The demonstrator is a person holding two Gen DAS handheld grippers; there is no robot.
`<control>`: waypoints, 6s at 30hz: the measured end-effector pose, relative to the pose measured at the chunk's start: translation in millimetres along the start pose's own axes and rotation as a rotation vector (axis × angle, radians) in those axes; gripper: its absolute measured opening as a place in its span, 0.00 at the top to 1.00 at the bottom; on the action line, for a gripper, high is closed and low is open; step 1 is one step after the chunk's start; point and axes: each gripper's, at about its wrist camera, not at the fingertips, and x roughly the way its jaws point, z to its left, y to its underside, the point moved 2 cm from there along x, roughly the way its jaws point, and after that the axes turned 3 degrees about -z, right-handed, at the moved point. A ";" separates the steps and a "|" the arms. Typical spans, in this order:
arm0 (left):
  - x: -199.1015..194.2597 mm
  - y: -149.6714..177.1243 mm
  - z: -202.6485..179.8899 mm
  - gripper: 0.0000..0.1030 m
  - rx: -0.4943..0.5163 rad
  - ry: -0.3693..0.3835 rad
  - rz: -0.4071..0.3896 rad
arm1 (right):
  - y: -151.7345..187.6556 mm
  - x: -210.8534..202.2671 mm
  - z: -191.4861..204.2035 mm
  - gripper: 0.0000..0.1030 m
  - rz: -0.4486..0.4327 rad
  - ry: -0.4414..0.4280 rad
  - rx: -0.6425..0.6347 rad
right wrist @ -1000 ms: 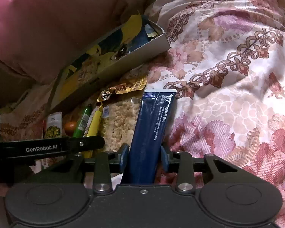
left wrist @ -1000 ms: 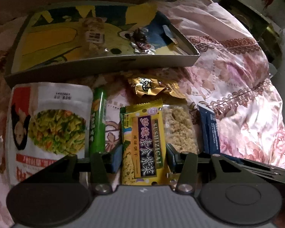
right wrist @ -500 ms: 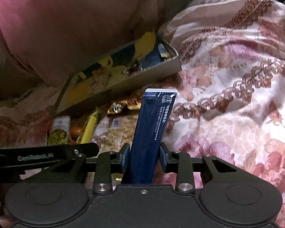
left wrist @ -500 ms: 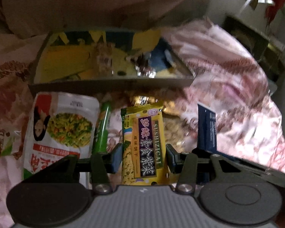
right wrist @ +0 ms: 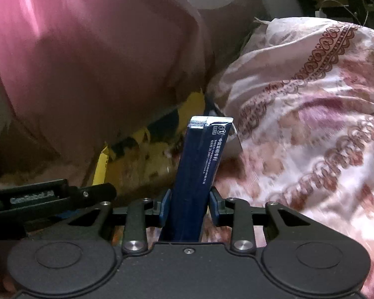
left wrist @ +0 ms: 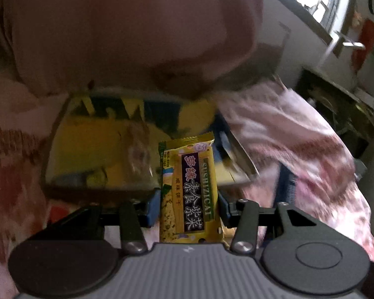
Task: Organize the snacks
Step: 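Carry both held packets into the yellow tin and open both tools, then lift both open tools away from the tin over the bedspread, then move both open tools down toward the pea snack pouch and green tube candy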
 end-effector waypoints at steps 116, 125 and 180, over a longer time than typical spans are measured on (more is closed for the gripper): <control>-145.9 127.9 62.2 0.00 0.126 -0.382 -0.008 | 100.1 -87.5 73.8 0.01 0.201 0.150 -0.385; -143.5 138.4 83.9 0.00 0.116 -0.417 0.019 | 112.0 -72.5 85.5 0.01 0.257 0.111 -0.425; -124.1 122.8 129.7 0.00 -0.101 -0.551 0.032 | 107.2 -31.2 108.9 0.01 0.229 -0.039 -0.557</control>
